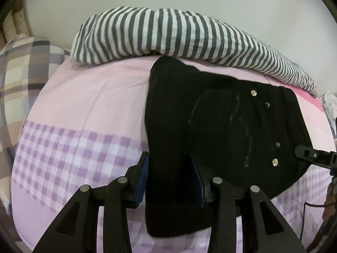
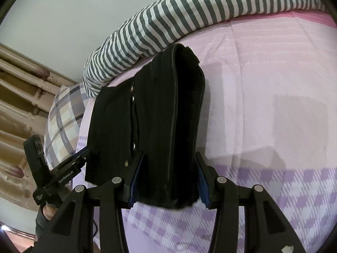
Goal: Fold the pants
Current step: 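Open both grippers and lift them off the folded trousers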
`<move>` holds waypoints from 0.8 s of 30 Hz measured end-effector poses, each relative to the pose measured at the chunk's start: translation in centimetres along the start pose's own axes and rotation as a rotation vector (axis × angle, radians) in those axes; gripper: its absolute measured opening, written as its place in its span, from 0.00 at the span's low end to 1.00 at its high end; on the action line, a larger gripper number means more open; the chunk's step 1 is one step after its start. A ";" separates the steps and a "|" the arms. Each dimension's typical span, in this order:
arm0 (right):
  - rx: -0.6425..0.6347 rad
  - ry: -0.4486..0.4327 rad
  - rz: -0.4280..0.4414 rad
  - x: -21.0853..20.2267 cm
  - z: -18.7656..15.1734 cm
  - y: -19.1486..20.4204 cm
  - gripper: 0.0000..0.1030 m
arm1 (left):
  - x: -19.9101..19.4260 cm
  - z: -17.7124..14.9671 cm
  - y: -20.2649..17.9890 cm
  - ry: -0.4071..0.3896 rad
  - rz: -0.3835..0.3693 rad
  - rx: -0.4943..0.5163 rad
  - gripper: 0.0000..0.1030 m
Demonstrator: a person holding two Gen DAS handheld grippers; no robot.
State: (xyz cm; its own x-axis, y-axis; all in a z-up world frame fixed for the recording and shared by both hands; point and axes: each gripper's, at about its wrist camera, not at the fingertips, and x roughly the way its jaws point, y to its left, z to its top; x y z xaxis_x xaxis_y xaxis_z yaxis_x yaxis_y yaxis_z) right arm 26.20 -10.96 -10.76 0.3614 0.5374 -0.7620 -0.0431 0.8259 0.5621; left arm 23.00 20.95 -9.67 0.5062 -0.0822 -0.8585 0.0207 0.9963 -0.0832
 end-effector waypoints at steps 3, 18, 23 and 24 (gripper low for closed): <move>0.010 -0.007 0.003 -0.5 -0.7 -0.4 0.43 | -0.4 -0.9 0.2 0.007 0.011 -0.010 0.39; -0.063 -0.038 -0.130 -0.7 -1.7 0.3 0.56 | -3.5 -4.5 -0.9 -0.090 0.100 -0.007 0.39; -0.125 -0.084 -0.239 -1.1 -2.0 2.0 0.69 | -5.1 -6.0 -1.8 -0.100 0.137 -0.013 0.48; -0.140 -0.095 -0.256 -1.3 -2.0 2.3 0.72 | -5.5 -6.4 -2.1 -0.104 0.149 -0.008 0.49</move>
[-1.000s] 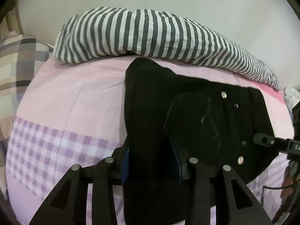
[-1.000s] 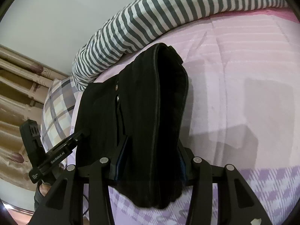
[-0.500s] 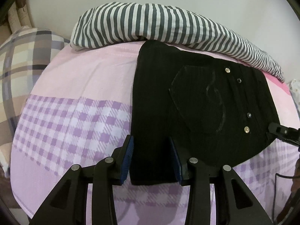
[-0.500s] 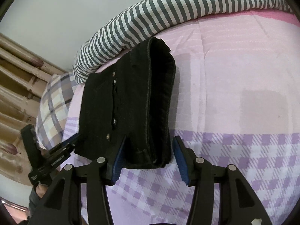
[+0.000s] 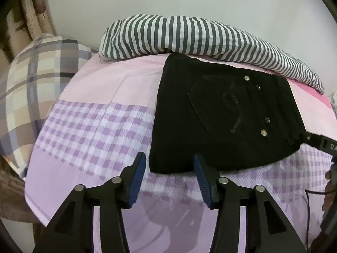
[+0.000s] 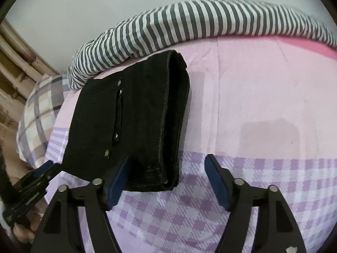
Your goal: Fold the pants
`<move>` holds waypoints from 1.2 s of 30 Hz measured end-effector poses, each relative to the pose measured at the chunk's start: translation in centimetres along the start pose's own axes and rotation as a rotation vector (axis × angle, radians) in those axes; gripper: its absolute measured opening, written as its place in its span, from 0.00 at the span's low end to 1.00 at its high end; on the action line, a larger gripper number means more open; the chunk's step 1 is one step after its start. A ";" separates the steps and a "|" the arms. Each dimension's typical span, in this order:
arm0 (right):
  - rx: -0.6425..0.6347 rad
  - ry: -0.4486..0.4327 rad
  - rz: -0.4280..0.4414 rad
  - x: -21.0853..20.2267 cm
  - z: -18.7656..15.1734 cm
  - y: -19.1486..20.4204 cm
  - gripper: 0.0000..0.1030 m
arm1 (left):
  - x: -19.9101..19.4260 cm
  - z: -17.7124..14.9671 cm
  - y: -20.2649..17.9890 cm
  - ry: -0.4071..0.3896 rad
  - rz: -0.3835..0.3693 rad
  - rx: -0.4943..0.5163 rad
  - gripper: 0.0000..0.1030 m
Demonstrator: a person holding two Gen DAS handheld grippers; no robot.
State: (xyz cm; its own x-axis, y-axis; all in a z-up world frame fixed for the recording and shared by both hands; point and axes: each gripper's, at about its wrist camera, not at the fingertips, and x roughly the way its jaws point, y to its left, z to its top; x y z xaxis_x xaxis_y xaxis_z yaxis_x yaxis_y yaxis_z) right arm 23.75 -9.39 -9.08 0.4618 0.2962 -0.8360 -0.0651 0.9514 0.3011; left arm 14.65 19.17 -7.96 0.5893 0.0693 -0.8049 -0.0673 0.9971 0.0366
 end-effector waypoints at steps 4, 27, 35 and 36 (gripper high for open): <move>-0.067 -0.048 -0.050 -1.6 -0.4 1.7 0.80 | -1.5 -0.5 -0.5 -0.024 0.016 0.008 0.55; -0.218 -0.158 -0.149 -6.5 -5.3 9.0 0.99 | -5.8 -3.2 -1.0 -0.106 0.060 -0.001 0.59; -0.215 -0.157 -0.167 -6.8 -5.9 9.3 0.99 | -5.7 -3.6 -1.3 -0.105 0.042 0.011 0.59; -0.219 -0.155 -0.170 -6.8 -5.9 9.4 0.99 | -5.7 -3.6 -1.4 -0.103 0.043 0.011 0.59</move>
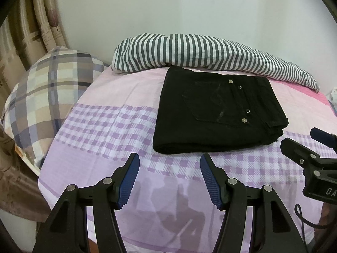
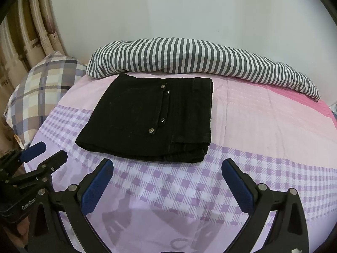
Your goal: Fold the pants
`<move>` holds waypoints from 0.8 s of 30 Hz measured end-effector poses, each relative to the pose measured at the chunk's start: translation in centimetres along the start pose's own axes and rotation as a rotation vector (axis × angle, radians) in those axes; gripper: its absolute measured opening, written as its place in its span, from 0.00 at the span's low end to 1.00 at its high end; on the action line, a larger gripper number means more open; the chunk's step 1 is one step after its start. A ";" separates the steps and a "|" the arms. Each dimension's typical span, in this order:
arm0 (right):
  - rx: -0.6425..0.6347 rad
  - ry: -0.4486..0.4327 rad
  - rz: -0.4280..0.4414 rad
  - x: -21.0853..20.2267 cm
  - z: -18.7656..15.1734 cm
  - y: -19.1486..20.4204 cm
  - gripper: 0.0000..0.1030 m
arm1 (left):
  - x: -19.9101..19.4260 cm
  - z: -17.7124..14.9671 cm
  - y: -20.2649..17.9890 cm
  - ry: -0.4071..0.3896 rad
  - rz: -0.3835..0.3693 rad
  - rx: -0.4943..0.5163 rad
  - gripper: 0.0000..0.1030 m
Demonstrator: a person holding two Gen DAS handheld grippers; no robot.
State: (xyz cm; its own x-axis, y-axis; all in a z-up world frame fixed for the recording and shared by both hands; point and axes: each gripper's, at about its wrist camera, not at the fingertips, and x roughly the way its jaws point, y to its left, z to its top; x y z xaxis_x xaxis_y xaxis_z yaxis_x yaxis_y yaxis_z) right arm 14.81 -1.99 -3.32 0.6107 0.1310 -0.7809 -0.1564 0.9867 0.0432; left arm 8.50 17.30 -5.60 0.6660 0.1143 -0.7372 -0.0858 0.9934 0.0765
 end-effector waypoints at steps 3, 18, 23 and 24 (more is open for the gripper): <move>-0.011 -0.001 -0.009 0.0 -0.1 0.2 0.99 | -0.1 0.0 0.1 0.000 -0.003 -0.007 0.59; -0.006 0.038 -0.014 0.7 -0.5 0.2 0.99 | 0.6 -0.1 0.3 0.015 0.009 -0.016 0.59; -0.016 0.031 -0.017 0.7 -0.2 0.3 0.99 | 0.6 -0.2 0.3 0.014 0.013 -0.014 0.59; -0.014 0.031 -0.016 0.7 -0.2 0.3 0.99 | 0.6 -0.2 0.3 0.013 0.015 -0.012 0.59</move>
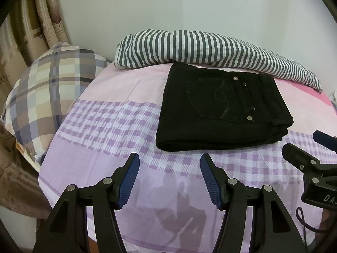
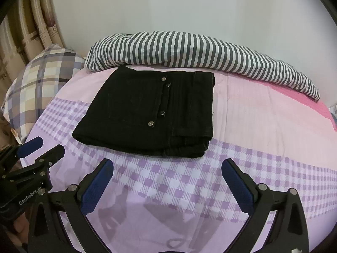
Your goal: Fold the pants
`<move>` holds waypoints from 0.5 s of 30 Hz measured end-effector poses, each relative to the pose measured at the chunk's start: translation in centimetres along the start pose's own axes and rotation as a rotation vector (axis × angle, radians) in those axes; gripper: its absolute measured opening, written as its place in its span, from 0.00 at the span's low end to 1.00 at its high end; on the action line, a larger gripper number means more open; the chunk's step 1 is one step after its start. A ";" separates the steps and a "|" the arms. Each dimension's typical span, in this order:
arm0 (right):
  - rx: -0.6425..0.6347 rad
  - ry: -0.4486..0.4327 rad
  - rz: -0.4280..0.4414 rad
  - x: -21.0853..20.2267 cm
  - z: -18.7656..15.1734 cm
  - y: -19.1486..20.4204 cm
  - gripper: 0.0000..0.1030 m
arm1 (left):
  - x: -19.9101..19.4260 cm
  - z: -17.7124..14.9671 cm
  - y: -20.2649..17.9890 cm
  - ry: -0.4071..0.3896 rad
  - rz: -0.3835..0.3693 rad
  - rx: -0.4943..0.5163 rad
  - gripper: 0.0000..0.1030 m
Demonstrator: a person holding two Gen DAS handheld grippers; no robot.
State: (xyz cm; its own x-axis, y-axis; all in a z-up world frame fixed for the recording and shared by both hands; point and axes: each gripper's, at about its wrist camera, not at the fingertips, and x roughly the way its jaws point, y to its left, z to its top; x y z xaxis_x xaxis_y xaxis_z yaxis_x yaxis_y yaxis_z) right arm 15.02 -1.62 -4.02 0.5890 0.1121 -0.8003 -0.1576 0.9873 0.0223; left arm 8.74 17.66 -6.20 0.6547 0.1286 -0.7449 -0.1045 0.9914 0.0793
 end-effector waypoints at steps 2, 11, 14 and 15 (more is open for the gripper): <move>0.007 0.004 0.006 0.1 -0.1 -0.1 0.99 | -0.1 -0.1 0.0 -0.004 0.005 0.006 0.59; 0.004 0.016 0.010 0.5 -0.4 0.1 0.99 | 0.2 -0.1 -0.1 -0.003 0.008 0.017 0.59; 0.002 0.019 0.010 0.6 -0.4 0.1 0.99 | 0.1 -0.1 -0.2 -0.006 0.012 0.018 0.59; 0.003 0.020 0.010 0.7 -0.5 0.1 0.99 | 0.1 -0.1 -0.2 -0.008 0.013 0.019 0.59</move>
State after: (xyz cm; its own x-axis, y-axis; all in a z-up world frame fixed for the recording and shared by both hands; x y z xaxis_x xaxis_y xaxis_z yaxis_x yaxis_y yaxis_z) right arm 15.00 -1.47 -4.83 0.5715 0.1199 -0.8118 -0.1614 0.9864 0.0321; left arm 8.77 17.52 -6.34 0.6596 0.1414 -0.7382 -0.0986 0.9899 0.1015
